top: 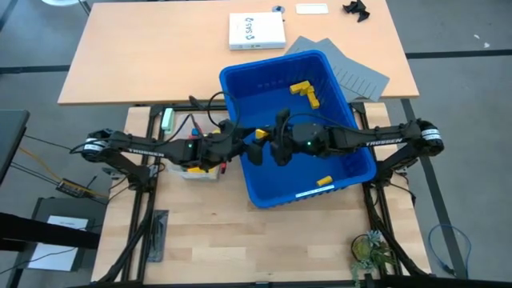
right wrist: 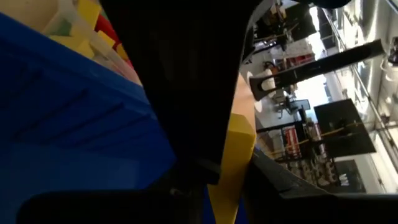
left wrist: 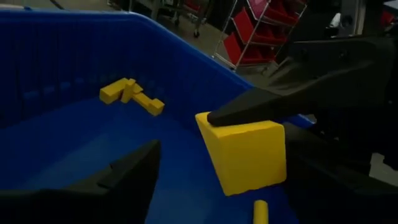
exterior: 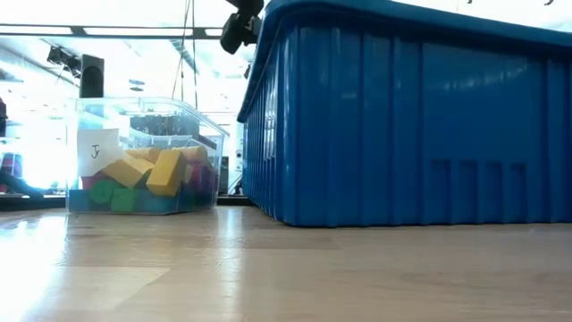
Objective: Sort blocks
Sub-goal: Put the yellow block into the transparent bin
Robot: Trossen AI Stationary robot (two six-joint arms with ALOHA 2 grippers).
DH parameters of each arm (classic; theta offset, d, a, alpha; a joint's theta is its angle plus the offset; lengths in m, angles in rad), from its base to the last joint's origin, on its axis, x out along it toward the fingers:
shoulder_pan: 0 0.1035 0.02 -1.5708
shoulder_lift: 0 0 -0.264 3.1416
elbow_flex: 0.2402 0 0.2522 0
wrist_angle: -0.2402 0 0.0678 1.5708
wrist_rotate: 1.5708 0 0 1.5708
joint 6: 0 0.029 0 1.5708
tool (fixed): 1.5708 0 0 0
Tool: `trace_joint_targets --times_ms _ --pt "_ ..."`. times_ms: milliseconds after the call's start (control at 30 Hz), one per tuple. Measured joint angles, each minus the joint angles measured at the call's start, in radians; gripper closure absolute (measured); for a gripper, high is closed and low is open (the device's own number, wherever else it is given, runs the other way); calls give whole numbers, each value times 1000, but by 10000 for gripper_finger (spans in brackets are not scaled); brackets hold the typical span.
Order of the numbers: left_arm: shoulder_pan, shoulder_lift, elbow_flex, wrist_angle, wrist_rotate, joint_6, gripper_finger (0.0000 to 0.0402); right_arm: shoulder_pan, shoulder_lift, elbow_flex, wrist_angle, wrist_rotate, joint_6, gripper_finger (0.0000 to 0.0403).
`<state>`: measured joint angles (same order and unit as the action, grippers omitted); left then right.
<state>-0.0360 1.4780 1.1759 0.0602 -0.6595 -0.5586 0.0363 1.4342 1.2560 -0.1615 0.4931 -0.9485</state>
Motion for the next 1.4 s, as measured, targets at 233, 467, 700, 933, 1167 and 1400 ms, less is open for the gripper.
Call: trace_joint_targets --times_ms 233,467,700,933,1167,1400 --pt "0 0 -2 34 20 -18 125 8 0 0 1 -45 -24 330" --pt "0 0 -2 61 25 31 235 9 5 0 13 -77 50 301" --pt "5 -6 -2 43 3 92 263 13 -11 1 23 -67 106 195" --pt "5 -49 -3 -58 -25 109 263 -20 -77 1 -6 -48 121 151" --pt "4 -177 -1 -270 -90 101 263 -149 -148 2 -103 -115 224 151" --pt "4 -315 -1 -668 -141 -60 263 -332 -116 2 -226 -282 369 151"
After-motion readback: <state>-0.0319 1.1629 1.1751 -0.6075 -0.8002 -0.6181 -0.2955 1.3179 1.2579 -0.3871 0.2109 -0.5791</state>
